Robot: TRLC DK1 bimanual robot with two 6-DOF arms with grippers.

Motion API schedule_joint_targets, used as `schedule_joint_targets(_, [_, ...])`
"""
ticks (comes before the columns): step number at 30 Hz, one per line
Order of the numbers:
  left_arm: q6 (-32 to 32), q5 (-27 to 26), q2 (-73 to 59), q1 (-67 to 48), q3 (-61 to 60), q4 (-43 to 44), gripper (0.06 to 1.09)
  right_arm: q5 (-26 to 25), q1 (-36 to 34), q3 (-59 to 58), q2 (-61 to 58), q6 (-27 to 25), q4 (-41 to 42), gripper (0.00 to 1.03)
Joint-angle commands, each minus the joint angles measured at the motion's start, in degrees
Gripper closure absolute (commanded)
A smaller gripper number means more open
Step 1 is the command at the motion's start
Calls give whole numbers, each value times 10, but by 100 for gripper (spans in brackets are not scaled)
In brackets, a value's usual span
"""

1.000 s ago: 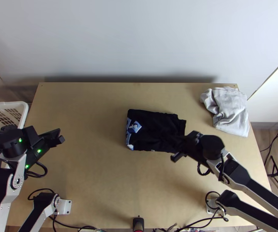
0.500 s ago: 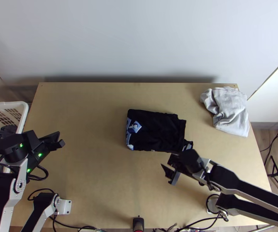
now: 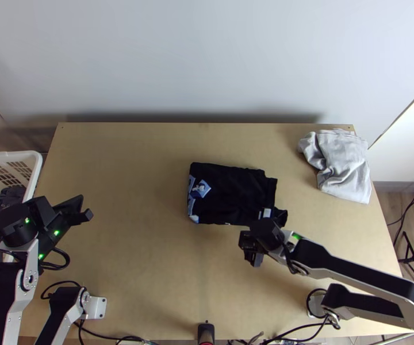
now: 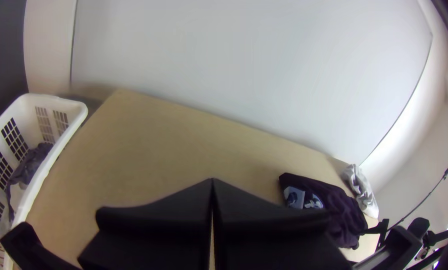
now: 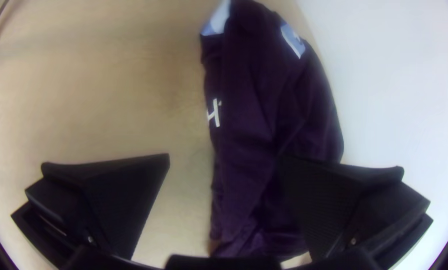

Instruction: Fold the t-shirt

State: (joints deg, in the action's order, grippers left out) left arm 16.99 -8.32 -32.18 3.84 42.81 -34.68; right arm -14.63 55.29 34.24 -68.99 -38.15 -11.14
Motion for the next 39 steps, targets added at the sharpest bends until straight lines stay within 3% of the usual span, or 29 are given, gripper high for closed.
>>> schedule_joint_targets(1, [-10, -1, 5, 8, 1, 10, 105, -35, -20, 12, -74, -55, 70, 4])
schedule_joint_targets(12, [-24, -8, 5, 26, 3, 28, 105, -56, -40, 33, -162, -76, 161, 4])
schedule_joint_targets(19, [-24, -14, 2, 35, 22, 28, 105, -70, -79, 94, -254, -70, 172, 4])
schedule_joint_targets(24, [-35, -20, -2, 50, 40, 22, 105, -75, -109, 142, -311, -93, 172, 7])
schedule_joint_targets(26, [-43, -25, -3, 57, 47, 13, 105, -79, -113, 155, -323, -103, 172, 19])
schedule_joint_targets(27, [-48, -26, -3, 60, 51, 8, 105, -79, -113, 164, -328, -106, 168, 34])
schedule_joint_targets(29, [-53, -32, -3, 65, 58, -2, 105, -79, -113, 176, -330, -118, 161, 90])
schedule_joint_targets(30, [-59, -34, -3, 69, 63, -7, 105, -79, -112, 178, -330, -124, 155, 100])
schedule_joint_targets(35, [-82, -38, -3, 84, 89, -30, 105, -78, -105, 176, -286, -122, 144, 100])
schedule_joint_targets(39, [-99, -38, -2, 93, 96, -38, 105, -78, -144, 185, -248, -136, 149, 100])
